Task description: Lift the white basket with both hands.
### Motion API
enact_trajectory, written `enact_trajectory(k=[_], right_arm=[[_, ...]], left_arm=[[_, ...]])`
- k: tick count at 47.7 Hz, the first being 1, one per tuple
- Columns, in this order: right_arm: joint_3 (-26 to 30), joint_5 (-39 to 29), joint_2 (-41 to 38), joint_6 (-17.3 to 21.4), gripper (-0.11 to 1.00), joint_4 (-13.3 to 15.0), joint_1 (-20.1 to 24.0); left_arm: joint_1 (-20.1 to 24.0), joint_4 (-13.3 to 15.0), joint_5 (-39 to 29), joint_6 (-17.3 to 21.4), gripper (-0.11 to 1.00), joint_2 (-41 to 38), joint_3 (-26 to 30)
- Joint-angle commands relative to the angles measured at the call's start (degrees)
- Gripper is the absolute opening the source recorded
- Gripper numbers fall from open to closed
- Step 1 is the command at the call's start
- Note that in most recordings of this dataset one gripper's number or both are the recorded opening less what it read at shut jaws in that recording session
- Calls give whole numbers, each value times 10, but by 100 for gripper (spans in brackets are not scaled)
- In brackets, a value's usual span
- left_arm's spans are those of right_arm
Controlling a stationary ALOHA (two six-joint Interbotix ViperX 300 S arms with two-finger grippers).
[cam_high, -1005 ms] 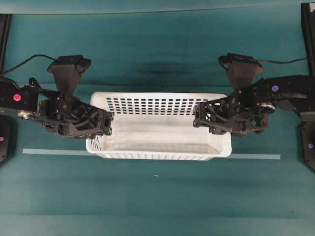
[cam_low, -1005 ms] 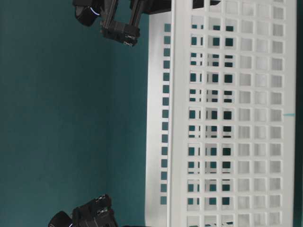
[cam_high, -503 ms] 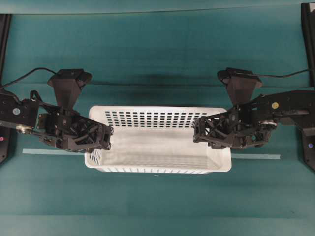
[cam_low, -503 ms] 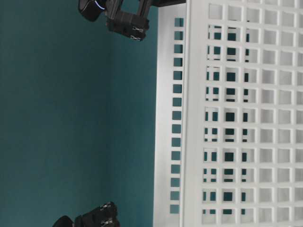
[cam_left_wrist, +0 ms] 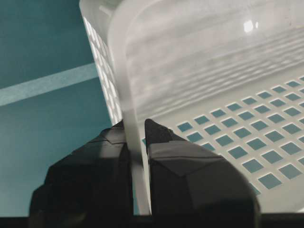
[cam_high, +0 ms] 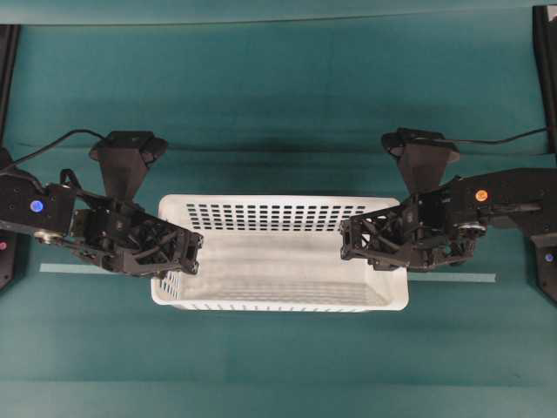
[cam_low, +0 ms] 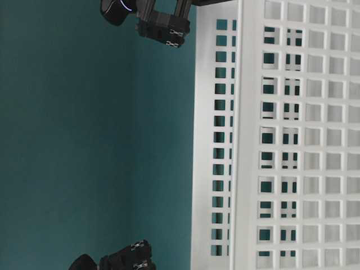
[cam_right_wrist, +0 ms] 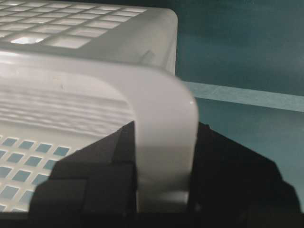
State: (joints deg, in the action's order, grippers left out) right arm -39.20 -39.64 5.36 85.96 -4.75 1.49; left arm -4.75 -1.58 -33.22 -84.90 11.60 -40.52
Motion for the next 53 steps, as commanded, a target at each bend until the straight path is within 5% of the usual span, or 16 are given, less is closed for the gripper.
enact_trajectory(k=[1, 53], right_arm=[[3, 1, -4, -6, 16, 5, 12], [-13, 20, -24, -8, 16, 5, 14]], left_arm=[[-6, -4, 3, 4, 0, 4, 9], [-6, -4, 42, 6, 0, -18, -23]])
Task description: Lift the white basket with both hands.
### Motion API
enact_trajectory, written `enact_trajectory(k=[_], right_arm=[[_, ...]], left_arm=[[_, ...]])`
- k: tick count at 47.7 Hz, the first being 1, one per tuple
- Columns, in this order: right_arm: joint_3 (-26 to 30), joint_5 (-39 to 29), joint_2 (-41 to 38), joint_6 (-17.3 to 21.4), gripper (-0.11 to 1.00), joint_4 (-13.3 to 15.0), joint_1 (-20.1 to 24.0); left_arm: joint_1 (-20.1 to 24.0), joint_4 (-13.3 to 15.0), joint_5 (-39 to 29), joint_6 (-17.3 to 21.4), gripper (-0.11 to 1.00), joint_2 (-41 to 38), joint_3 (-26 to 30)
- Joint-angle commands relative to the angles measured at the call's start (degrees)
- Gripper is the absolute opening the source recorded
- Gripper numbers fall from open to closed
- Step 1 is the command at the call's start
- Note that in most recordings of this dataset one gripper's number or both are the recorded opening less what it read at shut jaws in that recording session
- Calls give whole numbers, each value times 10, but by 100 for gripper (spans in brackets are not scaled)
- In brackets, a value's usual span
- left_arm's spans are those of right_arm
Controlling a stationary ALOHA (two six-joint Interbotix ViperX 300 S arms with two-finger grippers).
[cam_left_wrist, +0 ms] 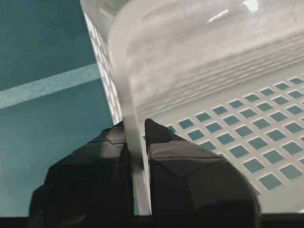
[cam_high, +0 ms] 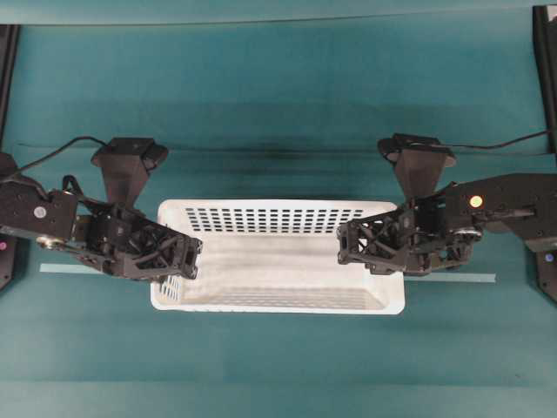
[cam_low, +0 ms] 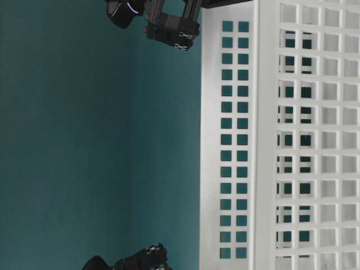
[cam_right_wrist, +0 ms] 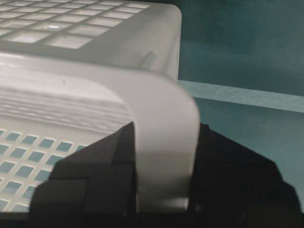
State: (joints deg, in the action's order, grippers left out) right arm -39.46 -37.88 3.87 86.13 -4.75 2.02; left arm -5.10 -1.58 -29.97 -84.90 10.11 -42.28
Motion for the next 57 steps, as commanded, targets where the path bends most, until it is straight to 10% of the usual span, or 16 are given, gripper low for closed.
enact_trajectory(k=[1, 18, 36, 57], right_arm=[[-11, 3, -9, -10, 16, 5, 9], [-8, 7, -12, -10, 64, 6, 7], [-4, 4, -14, -15, 78, 29, -11], [-4, -13, 13, -24, 93, 29, -11]], left_arm=[[-3, -4, 12, 6, 0, -3, -6], [-2, -4, 43, 6, 5, -2, -8], [4, -4, 36, 7, 91, 3, -12], [4, -4, 39, 11, 87, 25, -12]])
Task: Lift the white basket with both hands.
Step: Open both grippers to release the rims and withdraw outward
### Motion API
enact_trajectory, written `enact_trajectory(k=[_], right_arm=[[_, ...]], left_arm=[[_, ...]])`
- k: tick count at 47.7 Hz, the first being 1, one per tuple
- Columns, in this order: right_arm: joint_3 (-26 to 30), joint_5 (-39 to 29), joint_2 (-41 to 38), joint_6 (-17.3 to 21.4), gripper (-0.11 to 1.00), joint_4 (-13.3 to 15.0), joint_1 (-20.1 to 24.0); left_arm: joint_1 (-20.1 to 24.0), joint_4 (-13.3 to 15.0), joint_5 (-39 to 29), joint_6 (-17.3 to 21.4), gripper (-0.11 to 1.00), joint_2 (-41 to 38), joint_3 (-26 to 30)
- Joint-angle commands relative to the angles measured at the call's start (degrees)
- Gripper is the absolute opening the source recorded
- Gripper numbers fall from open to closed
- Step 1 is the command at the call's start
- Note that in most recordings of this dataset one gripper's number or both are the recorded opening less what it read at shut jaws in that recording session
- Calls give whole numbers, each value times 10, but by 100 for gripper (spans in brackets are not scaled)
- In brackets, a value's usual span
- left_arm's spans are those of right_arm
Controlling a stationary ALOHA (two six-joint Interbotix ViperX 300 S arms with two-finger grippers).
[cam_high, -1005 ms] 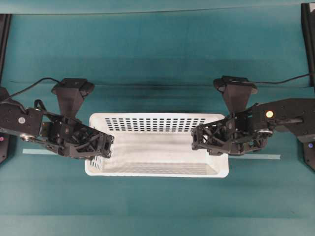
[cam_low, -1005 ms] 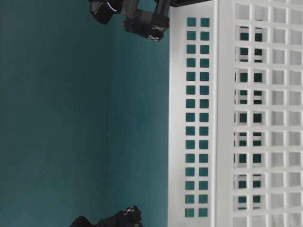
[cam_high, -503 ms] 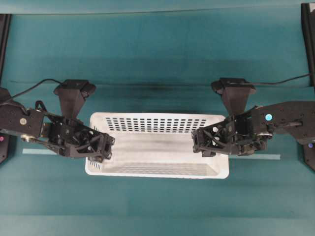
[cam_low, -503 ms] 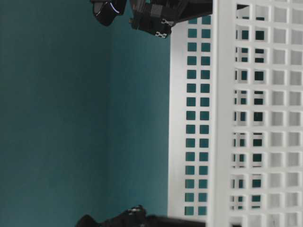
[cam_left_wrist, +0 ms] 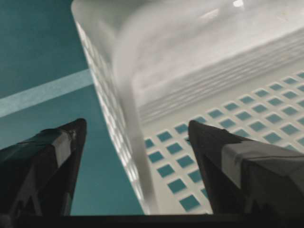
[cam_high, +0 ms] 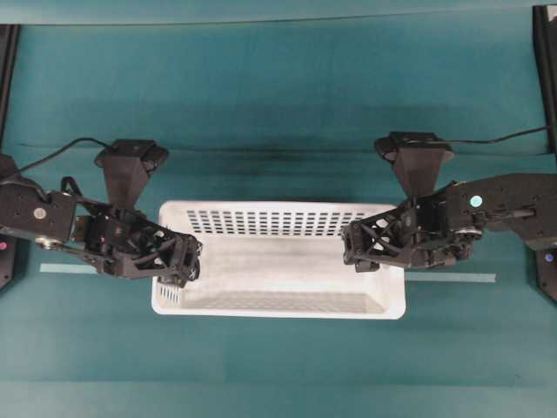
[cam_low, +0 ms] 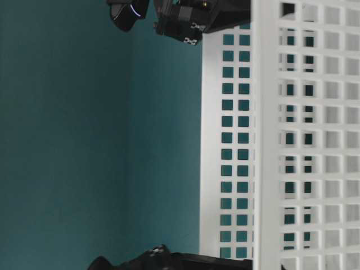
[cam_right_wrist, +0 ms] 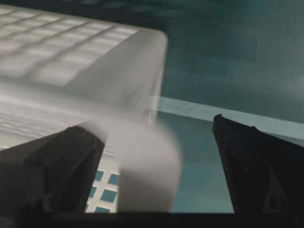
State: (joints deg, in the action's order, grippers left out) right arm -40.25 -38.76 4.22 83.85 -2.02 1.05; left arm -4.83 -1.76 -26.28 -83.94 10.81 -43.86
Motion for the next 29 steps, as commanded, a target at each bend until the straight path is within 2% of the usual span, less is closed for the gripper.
enact_trajectory(k=[1, 15, 29], right_arm=[[4, -6, 12, 0, 93, 2, -3], [8, -36, 62, -1, 94, 2, -5], [24, -74, 172, -2, 94, 2, -12]], left_arm=[[2, -3, 2, 2, 87, 23, 4], [8, -3, -5, 8, 87, 87, -1], [8, -2, -24, 25, 87, 198, -3]])
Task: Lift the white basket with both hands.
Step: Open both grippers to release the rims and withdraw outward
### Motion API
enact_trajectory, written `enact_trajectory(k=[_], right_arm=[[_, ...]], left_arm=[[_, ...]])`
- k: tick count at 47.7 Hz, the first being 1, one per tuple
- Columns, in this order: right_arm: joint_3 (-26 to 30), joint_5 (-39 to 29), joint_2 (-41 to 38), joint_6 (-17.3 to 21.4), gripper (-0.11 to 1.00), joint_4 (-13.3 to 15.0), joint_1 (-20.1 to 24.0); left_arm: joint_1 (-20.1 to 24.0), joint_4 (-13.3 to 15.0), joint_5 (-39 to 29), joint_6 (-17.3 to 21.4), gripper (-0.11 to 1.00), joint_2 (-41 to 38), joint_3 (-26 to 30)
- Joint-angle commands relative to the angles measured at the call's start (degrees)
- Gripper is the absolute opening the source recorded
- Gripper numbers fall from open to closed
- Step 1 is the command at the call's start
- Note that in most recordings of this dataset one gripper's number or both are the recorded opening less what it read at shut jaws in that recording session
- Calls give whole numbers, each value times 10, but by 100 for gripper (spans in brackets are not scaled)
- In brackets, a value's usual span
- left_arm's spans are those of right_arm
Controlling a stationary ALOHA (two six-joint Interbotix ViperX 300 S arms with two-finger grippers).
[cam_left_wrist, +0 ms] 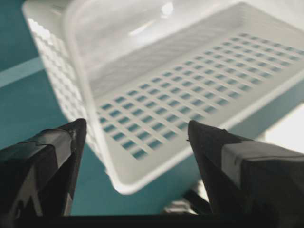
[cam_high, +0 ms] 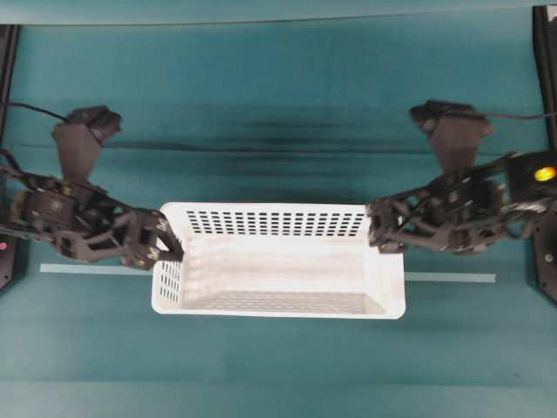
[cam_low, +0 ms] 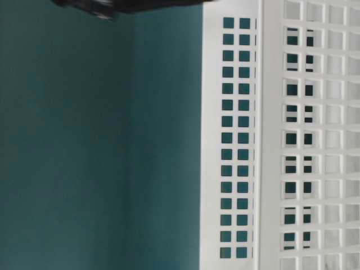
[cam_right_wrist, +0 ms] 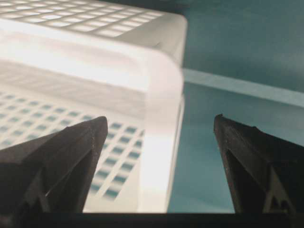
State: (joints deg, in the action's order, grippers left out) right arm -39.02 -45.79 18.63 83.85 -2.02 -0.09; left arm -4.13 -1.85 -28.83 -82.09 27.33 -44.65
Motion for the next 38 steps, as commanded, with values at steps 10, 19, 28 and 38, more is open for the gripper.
enact_trajectory(k=[10, 19, 28, 38], right_arm=[[4, 53, 113, -62, 94, 5, -2], [-25, 200, 170, -154, 94, 31, -7], [-44, 316, 207, -254, 94, 51, -8], [-60, 340, 248, -417, 94, 67, -5]], left_arm=[[3, -1, 1, 52, 87, 109, 0], [3, -2, 16, 115, 87, 156, -15], [4, -2, 56, 185, 87, 191, -21], [4, -2, 107, 329, 87, 234, -24]])
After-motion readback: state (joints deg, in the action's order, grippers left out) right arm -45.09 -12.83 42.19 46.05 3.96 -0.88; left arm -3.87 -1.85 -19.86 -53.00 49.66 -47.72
